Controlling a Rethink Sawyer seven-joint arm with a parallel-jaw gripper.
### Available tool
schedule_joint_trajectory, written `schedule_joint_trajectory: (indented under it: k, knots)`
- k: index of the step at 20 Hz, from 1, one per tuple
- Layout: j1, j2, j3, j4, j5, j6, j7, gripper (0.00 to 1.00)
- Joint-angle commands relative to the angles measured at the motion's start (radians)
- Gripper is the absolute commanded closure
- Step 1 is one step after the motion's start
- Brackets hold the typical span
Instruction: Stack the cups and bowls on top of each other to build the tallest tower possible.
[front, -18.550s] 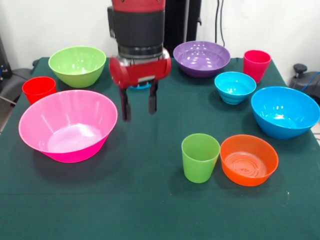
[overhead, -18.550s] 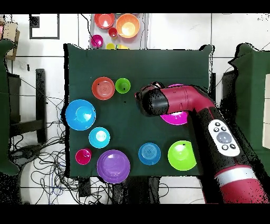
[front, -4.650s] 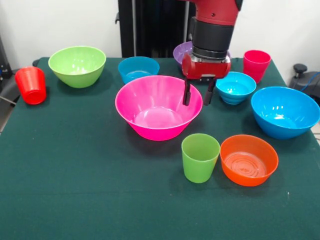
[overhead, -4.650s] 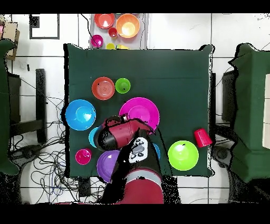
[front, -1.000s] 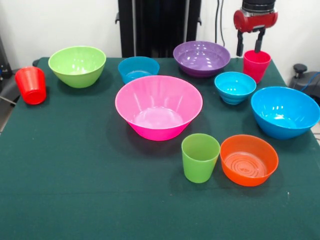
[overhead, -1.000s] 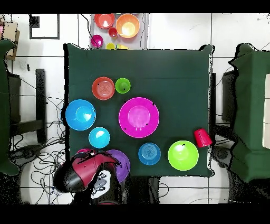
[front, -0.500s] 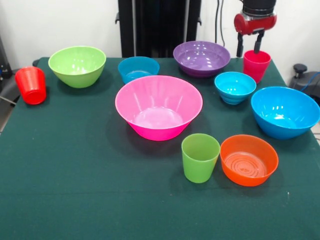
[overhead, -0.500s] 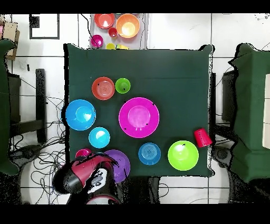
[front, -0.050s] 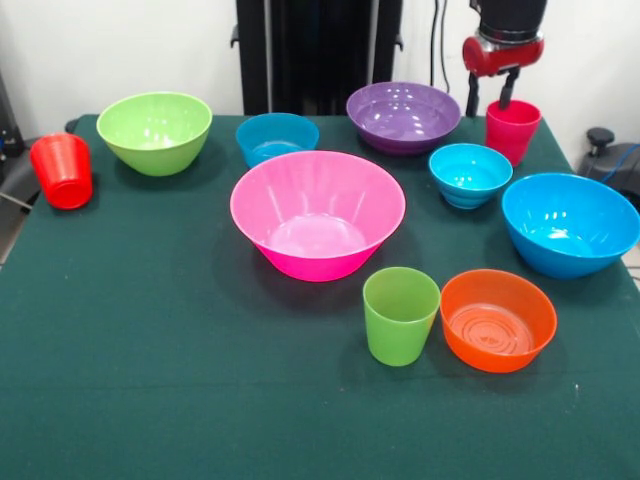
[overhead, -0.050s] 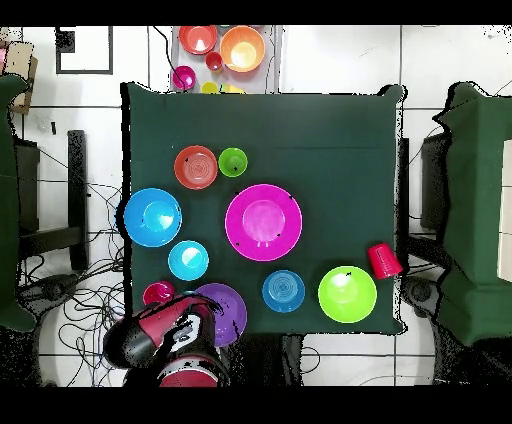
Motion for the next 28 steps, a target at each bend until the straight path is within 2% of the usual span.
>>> schedule_joint_trajectory:
  k: [1,9,10,16,23,25,28]
  knots:
    - [0.003,0.055,0.028,-0.058,-0.032,-0.049,0.097,0.0]
    - [-0.005,0.046,0.026,-0.075,-0.034,-0.049,0.09,0.0]
    - [-0.002,0.042,0.026,-0.082,-0.027,-0.031,0.087,1.0]
    - [-0.013,0.002,0.046,-0.084,-0.012,-0.004,0.086,1.0]
    - [-0.031,-0.104,0.079,-0.049,0.03,0.114,0.08,1.0]
    - [-0.058,-0.146,0.102,-0.034,0.04,0.169,0.061,1.0]
    - [-0.136,-0.229,0.172,0.002,0.058,0.26,0.013,1.0]
